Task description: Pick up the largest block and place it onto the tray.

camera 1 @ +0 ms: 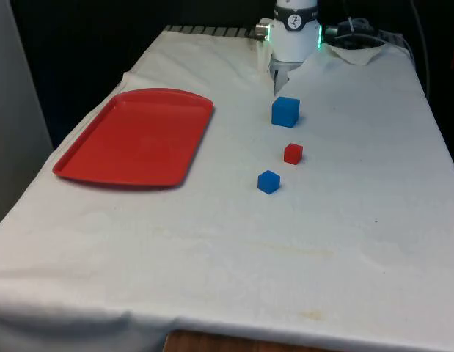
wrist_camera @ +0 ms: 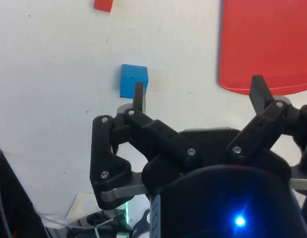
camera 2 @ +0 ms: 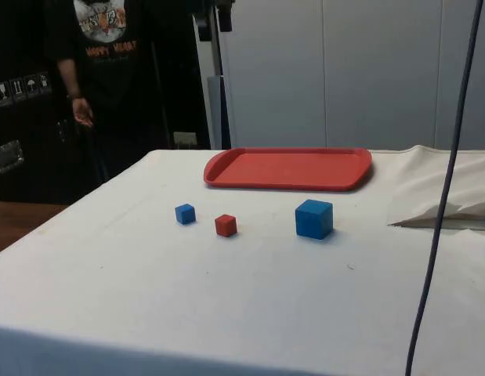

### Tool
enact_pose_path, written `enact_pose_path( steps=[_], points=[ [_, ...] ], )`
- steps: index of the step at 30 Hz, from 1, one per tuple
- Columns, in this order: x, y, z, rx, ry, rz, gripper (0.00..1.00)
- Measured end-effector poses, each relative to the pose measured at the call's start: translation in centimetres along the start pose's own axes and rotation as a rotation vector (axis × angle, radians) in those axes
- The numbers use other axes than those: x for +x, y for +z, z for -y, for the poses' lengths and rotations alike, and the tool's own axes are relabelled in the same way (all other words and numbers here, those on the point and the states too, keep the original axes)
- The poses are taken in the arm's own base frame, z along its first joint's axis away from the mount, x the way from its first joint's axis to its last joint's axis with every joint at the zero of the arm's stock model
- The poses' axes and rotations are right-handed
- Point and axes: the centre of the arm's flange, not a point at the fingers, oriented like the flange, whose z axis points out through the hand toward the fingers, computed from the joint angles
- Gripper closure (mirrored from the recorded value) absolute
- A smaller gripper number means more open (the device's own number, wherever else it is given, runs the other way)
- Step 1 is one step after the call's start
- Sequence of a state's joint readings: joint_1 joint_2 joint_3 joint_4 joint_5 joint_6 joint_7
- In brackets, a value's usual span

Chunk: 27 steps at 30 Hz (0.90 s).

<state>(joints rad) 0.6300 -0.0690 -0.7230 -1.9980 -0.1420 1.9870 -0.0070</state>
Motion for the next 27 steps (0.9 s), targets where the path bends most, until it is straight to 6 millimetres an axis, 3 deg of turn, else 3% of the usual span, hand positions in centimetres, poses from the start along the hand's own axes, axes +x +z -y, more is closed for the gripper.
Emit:
enact_pose_path(
  steps=[11,27],
  points=[
    [-1.0,1.1,0.4,0.014,-0.008,0.02,0.0],
    [-3.9,3.4,1.3,0.057,-0.028,0.006,0.0]
  ],
)
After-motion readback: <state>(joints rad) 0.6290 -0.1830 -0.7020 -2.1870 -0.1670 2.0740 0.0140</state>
